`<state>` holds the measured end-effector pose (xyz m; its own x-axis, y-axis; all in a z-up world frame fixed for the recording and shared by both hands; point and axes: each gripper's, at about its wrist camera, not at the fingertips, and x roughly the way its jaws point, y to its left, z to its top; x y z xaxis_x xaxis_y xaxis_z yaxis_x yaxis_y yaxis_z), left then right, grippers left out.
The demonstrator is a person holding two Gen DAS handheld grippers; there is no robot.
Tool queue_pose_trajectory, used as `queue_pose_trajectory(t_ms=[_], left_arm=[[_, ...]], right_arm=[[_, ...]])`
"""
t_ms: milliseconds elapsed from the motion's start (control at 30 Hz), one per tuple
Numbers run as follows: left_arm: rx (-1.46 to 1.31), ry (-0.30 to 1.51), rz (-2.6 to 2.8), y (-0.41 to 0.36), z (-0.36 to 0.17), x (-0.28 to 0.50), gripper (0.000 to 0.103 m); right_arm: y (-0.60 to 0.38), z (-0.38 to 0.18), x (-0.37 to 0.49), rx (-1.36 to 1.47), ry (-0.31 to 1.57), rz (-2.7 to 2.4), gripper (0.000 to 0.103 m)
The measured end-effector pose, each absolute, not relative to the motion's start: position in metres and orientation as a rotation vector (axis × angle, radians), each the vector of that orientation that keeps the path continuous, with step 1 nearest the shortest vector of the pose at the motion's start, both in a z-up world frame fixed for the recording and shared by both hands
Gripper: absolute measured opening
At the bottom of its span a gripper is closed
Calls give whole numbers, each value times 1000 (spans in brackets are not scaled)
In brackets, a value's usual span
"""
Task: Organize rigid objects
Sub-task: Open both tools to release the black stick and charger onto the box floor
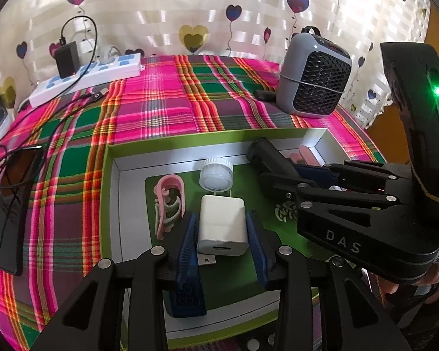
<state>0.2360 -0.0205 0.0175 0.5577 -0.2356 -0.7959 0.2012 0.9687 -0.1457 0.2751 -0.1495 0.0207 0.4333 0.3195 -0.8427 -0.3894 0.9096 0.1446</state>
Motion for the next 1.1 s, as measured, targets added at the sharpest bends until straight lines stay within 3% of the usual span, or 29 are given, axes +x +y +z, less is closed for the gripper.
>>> queue_pose_trajectory(t_ms=[233, 633, 767, 1100], left_arm=[[-40, 947, -256, -20, 18, 235, 39], [-50, 924, -239, -16, 30, 219, 39], [-56, 908, -238, -14, 36, 210, 39], [-70, 884, -226, -8, 46, 189, 39]], right_arm=[[-151, 23, 273, -67, 1024, 436, 31], [-157, 34, 262, -37, 996, 432, 32], [-158, 39, 256, -21, 983, 434, 45], [-162, 51, 236, 0, 949, 437, 45]])
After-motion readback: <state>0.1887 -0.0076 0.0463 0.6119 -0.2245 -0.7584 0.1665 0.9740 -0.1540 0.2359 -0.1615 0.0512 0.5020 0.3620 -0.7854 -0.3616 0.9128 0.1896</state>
